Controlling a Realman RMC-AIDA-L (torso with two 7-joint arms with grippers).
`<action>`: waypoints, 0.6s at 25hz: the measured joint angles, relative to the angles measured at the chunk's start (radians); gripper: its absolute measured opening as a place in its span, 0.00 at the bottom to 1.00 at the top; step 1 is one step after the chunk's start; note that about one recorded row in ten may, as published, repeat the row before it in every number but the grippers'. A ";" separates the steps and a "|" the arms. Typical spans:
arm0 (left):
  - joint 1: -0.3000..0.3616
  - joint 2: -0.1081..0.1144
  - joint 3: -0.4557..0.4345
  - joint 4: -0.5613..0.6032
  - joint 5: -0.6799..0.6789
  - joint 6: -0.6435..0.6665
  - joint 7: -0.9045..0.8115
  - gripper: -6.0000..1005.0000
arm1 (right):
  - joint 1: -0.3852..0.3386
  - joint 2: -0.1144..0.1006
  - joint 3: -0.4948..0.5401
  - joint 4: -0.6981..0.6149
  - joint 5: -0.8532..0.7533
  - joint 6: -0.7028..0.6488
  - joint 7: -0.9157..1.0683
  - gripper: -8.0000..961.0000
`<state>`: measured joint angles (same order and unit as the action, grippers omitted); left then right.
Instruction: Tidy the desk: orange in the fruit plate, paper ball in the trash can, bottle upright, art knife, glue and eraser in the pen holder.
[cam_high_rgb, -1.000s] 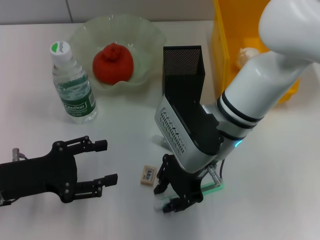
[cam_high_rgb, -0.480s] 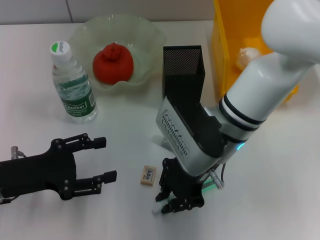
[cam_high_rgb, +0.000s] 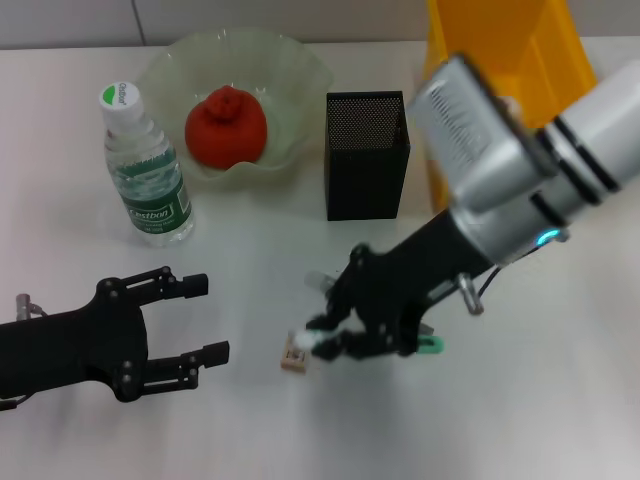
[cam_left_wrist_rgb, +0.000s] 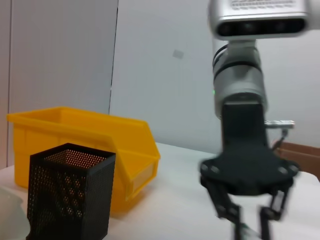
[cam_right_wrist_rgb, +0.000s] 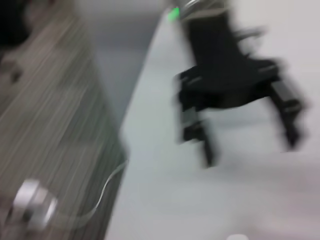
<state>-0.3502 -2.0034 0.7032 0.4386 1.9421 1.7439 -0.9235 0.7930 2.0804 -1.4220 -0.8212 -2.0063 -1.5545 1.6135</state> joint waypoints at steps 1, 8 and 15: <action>0.000 0.000 -0.003 0.000 0.000 0.003 0.000 0.78 | -0.007 0.000 0.042 0.013 0.003 0.004 0.017 0.19; 0.005 -0.013 -0.049 0.000 0.000 0.024 0.008 0.78 | -0.019 0.000 0.303 0.206 0.114 0.035 0.151 0.19; 0.000 -0.019 -0.050 0.000 0.000 0.027 0.009 0.78 | -0.060 -0.002 0.593 0.303 0.161 0.038 0.282 0.19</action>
<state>-0.3498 -2.0227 0.6534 0.4387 1.9420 1.7709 -0.9144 0.7328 2.0784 -0.8286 -0.5185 -1.8448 -1.5162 1.8959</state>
